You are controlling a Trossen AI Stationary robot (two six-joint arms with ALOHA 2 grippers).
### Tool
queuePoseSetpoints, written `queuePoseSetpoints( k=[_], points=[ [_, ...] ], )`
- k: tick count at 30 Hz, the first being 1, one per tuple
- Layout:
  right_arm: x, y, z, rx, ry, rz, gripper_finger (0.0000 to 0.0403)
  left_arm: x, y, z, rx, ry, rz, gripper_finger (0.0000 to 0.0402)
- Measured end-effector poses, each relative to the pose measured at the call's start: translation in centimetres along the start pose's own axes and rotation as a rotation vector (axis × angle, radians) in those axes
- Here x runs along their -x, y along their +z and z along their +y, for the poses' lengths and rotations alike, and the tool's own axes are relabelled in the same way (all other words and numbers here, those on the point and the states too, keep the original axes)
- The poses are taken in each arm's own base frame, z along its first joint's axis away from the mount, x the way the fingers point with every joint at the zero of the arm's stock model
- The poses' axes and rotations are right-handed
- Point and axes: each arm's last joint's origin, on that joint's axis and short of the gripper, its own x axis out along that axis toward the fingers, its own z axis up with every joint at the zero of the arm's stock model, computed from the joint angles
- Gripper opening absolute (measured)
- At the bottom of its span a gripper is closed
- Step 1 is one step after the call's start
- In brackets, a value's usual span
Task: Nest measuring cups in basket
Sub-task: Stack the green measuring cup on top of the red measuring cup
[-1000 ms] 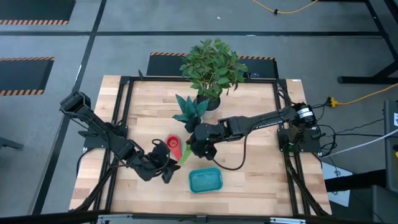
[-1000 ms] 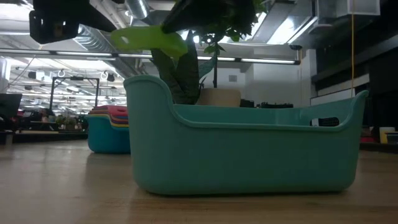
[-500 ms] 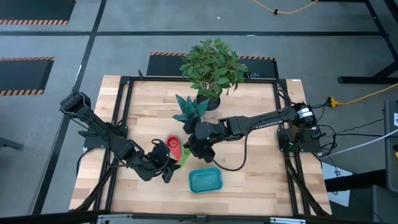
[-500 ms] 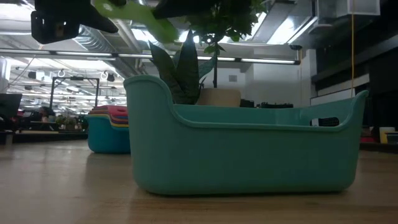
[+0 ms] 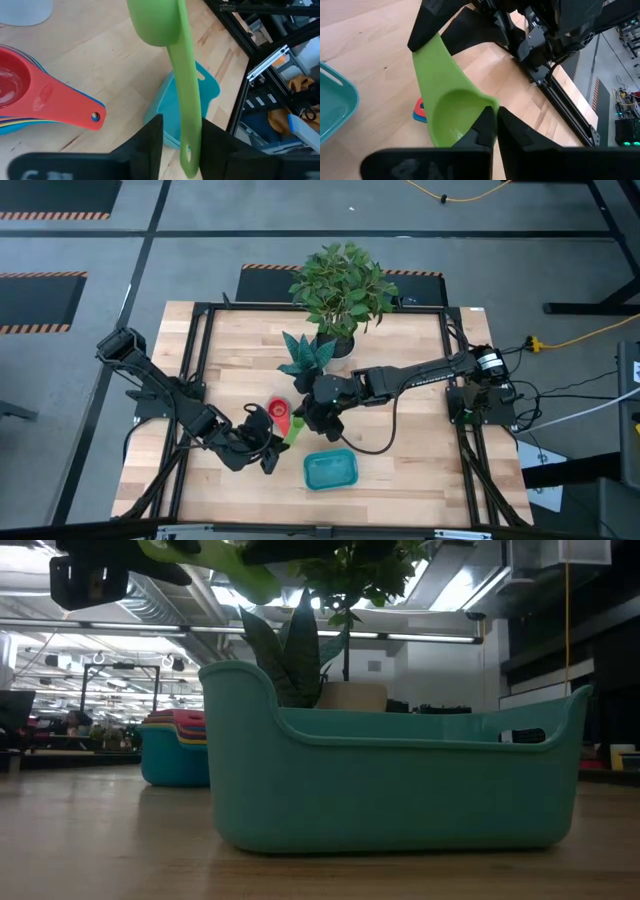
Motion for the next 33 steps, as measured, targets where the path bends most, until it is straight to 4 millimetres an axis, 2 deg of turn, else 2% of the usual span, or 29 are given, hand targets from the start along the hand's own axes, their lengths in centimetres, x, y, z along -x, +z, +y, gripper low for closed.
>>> queuePoseSetpoints(
  k=[10, 22, 25, 33],
  points=[
    [0.0, 0.0, -0.01, -0.001, -0.001, 0.001, 0.0027, 0.01, 0.0, -0.02, -0.002, -0.002, 0.0, 0.0009],
    [-0.01, -0.09, 0.03, -0.001, 0.005, 0.007, 0.0031, 0.01, -0.01, -0.01, -0.001, 0.0, -0.001, 0.0005],
    [0.03, -0.08, 0.08, 0.001, 0.01, 0.007, 0.0053, 0.01, -0.02, 0.02, 0.002, 0.003, 0.0, 0.0003],
    [0.09, -0.01, 0.1, 0.002, 0.011, 0.003, 0.0152, 0.0, 0.0, 0.03, 0.017, 0.004, -0.002, 0.0003]
  ],
)
